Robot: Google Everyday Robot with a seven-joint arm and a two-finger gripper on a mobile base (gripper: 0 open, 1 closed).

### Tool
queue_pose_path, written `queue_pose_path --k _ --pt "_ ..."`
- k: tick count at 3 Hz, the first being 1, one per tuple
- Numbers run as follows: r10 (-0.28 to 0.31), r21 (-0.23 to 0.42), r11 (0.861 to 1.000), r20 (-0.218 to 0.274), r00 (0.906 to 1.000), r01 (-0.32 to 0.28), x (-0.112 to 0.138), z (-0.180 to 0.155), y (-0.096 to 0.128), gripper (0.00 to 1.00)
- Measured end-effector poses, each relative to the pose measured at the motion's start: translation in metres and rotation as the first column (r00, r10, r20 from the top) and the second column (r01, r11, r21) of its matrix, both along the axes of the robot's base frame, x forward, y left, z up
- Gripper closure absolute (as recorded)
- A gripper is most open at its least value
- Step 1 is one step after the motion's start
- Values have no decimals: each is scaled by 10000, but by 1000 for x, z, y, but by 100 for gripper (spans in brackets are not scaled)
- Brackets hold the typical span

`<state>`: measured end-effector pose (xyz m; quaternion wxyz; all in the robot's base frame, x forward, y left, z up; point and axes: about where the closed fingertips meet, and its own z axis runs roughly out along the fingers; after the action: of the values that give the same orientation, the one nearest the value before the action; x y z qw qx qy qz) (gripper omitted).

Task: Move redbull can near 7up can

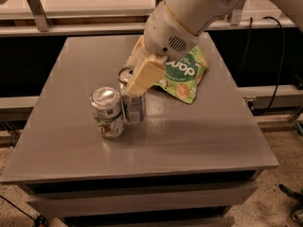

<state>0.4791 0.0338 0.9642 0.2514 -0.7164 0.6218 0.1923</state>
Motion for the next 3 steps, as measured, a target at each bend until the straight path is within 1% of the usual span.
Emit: queue_pose_path --k 1,2,3 --pt "19 -3 10000 28 10000 -19 -1 1 1 82" --pt "38 -6 10000 53 10000 -38 -2 2 2 58" --pt "302 -210 9993 -580 9979 -315 -1 -10 7 35"
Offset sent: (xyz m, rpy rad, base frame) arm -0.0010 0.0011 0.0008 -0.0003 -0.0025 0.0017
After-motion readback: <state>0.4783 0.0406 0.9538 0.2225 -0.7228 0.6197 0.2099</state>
